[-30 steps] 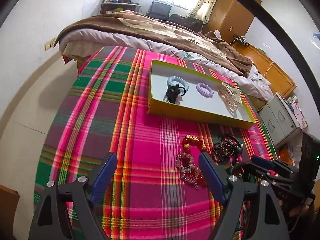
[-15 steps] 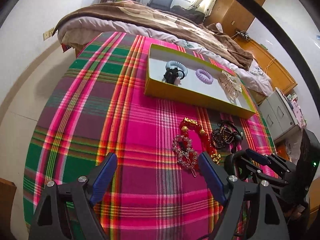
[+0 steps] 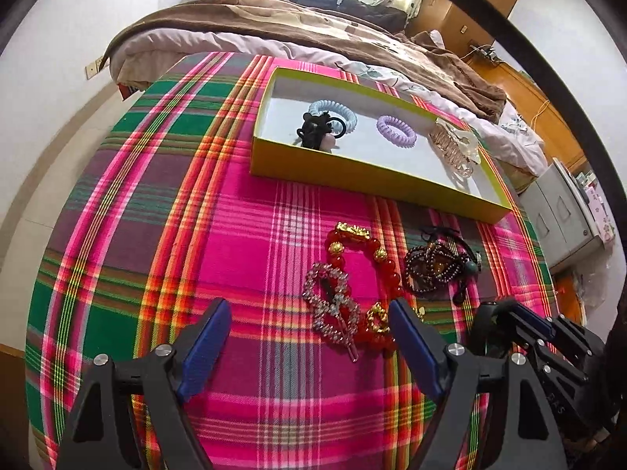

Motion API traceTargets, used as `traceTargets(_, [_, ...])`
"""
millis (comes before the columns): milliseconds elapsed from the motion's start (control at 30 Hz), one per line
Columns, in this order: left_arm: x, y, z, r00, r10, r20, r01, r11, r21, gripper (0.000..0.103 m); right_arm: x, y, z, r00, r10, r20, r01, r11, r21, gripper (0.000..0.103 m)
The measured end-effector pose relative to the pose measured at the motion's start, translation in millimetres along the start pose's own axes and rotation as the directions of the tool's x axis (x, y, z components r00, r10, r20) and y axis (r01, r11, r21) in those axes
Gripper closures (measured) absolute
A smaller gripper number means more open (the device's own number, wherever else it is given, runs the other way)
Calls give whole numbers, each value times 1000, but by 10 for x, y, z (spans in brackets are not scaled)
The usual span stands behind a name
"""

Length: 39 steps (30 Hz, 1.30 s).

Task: Organize jewelry
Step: 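Move both tools back over the loose jewelry beside the box, then grasp the pendant necklace with the left tool while the right grasps the black watch band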

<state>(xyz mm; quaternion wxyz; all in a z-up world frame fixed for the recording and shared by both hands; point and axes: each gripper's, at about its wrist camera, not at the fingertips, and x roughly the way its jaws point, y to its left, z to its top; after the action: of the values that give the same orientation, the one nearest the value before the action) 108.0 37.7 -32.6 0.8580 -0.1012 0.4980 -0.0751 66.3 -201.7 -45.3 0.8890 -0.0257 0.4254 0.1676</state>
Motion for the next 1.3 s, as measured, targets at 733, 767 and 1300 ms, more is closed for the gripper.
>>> traceTargets(733, [-6, -145, 15, 999, 34, 32, -36, 998, 45, 86, -38, -17, 8, 1000, 0, 15, 0, 1000, 14, 87])
traceTargets(767, [-23, -145, 18, 999, 35, 37, -37, 998, 48, 89, -45, -16, 11, 1000, 1, 17, -1, 1000, 14, 87])
traceTargets(1300, [-149, -49, 6, 996, 65, 66, -68, 996, 52, 96, -128, -31, 14, 1000, -4, 30, 3, 1000, 23, 87])
